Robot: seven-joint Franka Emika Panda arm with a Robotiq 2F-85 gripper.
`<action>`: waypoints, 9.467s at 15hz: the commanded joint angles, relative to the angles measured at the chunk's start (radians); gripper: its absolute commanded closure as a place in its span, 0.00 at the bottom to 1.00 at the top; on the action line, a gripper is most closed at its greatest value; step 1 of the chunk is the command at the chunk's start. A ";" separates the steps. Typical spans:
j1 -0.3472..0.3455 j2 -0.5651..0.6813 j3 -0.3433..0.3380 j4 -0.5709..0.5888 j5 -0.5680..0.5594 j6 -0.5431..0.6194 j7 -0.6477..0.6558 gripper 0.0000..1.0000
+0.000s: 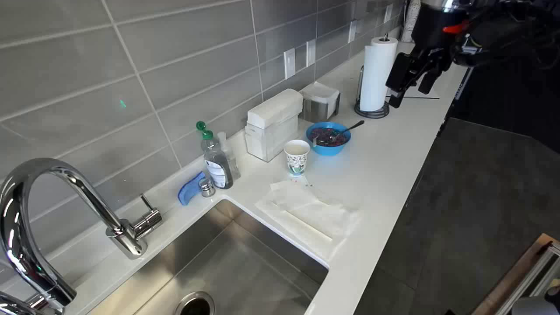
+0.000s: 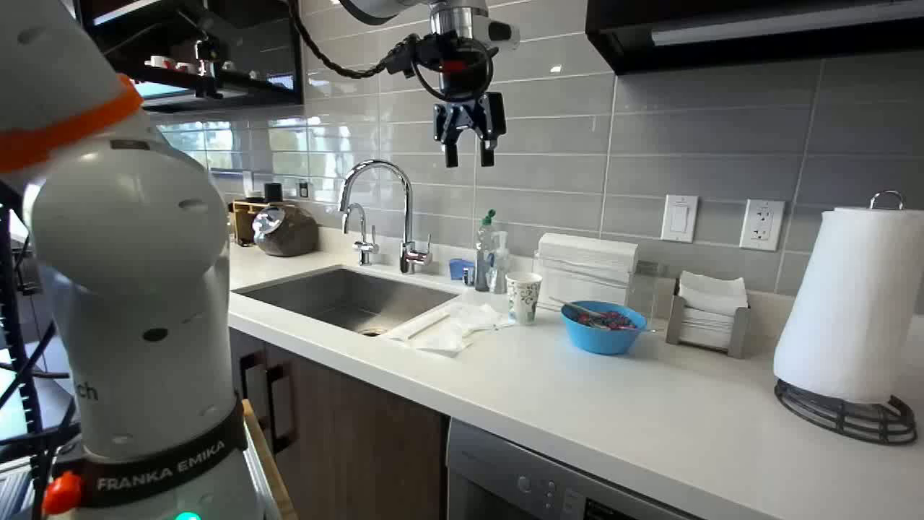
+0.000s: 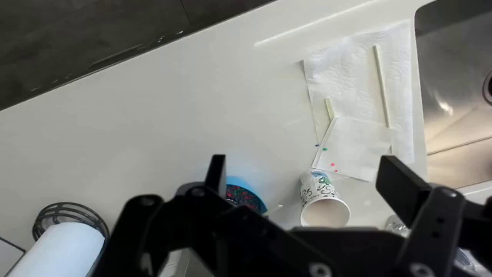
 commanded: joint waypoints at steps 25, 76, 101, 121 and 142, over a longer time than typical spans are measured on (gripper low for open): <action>0.031 0.521 0.140 -0.036 -0.180 0.561 0.640 0.00; 0.359 1.083 -0.211 0.296 -0.156 0.857 0.572 0.82; 0.353 1.048 -0.192 0.296 -0.157 0.750 0.569 0.82; 0.359 1.017 -0.192 0.293 -0.160 0.735 0.569 1.00; 0.342 1.046 -0.188 0.291 -0.157 0.758 0.565 0.87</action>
